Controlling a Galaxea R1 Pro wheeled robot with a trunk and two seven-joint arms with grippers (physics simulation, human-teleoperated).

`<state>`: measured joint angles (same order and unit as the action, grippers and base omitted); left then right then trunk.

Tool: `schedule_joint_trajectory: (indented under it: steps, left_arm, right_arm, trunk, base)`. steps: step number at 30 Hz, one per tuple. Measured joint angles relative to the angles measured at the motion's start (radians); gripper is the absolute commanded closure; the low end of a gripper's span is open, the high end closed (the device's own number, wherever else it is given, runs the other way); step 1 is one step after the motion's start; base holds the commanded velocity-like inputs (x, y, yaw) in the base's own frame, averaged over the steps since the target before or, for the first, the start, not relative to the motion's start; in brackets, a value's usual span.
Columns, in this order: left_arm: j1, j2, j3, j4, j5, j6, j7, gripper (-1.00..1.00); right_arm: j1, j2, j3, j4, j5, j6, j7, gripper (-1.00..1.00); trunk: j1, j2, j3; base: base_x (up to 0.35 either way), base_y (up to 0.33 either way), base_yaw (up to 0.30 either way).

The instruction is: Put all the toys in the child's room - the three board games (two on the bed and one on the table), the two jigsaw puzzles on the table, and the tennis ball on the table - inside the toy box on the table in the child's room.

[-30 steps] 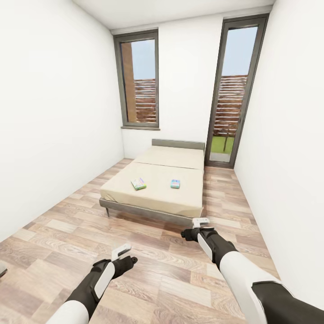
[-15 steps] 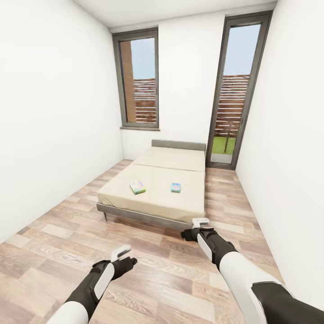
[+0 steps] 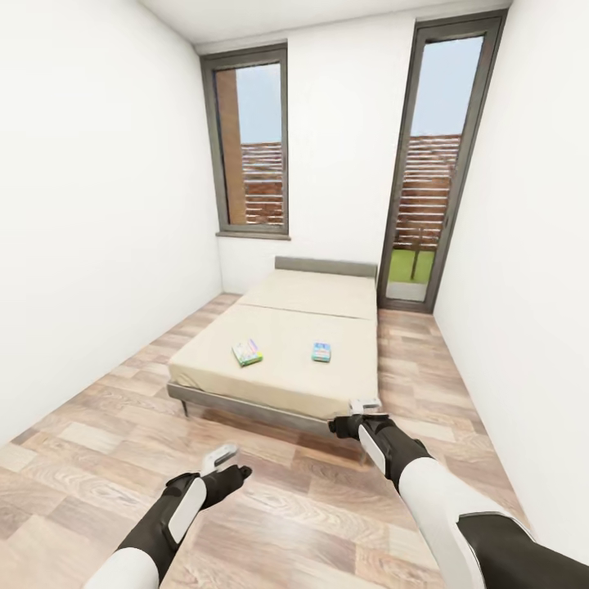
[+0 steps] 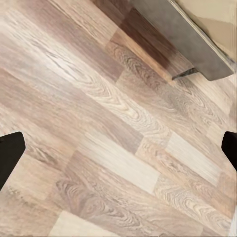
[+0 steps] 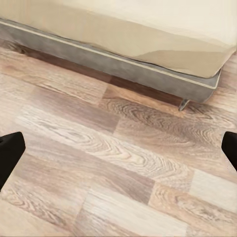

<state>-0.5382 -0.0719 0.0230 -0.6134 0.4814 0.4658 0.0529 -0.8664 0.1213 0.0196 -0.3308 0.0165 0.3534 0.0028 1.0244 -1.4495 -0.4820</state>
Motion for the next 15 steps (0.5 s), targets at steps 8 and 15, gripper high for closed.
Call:
schedule_joint_trajectory:
  steps: [8,15]
  left_arm:
    - [0.001,0.003,0.0,0.0,0.018,-0.002,-0.008,-1.0]
    - [0.021,0.007,0.037,-0.056,0.03,-0.009,-0.011,-1.0]
  right_arm:
    - [0.0,0.0,0.0,0.0,0.0,0.001,0.0,-1.0]
    - [0.0,-0.001,-0.001,0.0,0.0,0.002,0.0,-1.0]
  trunk:
    - [0.0,0.0,0.0]
    - [0.0,0.0,0.0]
  base:
    - [0.336,0.055,0.0]
    - [0.337,0.094,0.0]
